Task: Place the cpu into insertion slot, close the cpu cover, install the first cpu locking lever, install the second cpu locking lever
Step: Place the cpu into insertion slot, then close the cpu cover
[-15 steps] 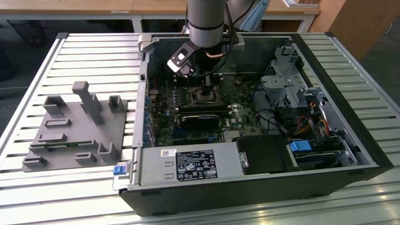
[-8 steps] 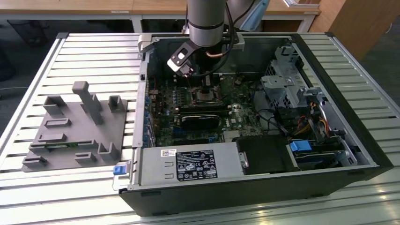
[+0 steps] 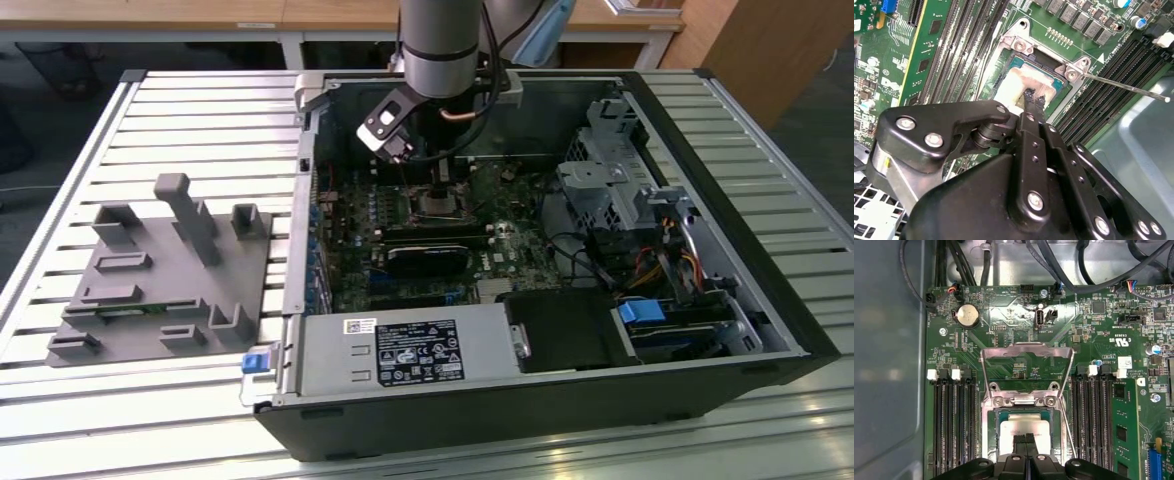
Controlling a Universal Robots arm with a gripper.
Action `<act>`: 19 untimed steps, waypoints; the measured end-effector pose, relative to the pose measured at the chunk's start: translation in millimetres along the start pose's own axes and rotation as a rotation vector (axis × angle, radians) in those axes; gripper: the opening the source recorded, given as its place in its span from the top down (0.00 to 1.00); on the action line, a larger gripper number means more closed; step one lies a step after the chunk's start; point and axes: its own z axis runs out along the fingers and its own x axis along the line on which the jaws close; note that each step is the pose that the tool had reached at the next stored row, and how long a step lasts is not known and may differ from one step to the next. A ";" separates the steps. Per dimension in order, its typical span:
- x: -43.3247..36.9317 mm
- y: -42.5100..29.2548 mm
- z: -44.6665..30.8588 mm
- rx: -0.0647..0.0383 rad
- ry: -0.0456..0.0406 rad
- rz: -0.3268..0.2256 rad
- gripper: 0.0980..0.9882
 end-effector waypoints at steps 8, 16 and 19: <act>0.0 0.2 -3.0 0.000 0.0001 0.000 0.99; 0.1 0.6 -8.9 0.000 0.0003 0.000 0.99; 0.1 0.8 -10.9 0.000 0.0021 0.000 0.99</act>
